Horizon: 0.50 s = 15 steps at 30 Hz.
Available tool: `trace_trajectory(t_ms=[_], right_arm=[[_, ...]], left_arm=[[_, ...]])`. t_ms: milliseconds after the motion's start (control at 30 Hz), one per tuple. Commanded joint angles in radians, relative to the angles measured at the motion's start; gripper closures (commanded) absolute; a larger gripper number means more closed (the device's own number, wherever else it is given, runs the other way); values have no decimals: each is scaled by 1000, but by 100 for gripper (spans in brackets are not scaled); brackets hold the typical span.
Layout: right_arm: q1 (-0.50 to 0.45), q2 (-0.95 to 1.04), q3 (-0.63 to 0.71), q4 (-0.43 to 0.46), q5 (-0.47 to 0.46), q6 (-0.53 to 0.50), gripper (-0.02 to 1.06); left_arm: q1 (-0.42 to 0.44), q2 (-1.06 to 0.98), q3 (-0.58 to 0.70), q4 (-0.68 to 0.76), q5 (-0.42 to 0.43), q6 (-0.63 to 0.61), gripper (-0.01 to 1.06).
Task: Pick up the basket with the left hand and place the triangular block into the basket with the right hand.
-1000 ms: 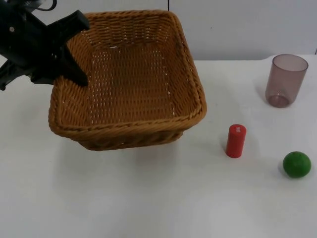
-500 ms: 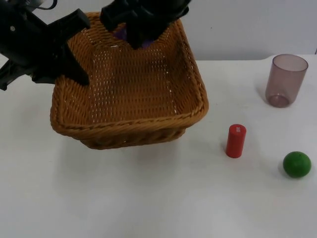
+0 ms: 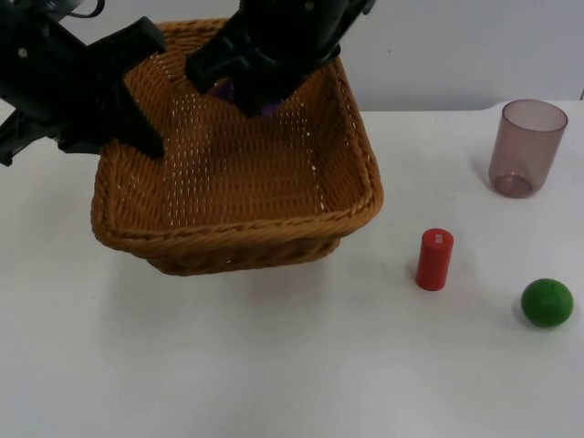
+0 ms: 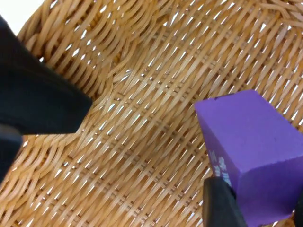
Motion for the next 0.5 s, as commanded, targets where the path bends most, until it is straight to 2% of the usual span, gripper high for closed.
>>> trace_trajectory(t_ms=[0,200,233,300,333,467], right_arm=[[3,-2,0,-4,-7,6,86],[3,-2,0,-4,-5,6,38],[3,-2,0,-4,-5,6,38],[3,-2,0,-4,-5,2,22],[3,-2,0,-4,-5,2,17],[3,-2,0,-4,-2,2,11]], left_arm=[[-5,-8,-3,-40,8,2,105],[-5,-8,-3,-40,8,2,105],[-5,-8,-3,-40,8,2,105],[-5,-8,-3,-40,8,2,105],[-5,-8,-3,-40,8,6,105],[-5,-8,-3,-40,8,6,105]])
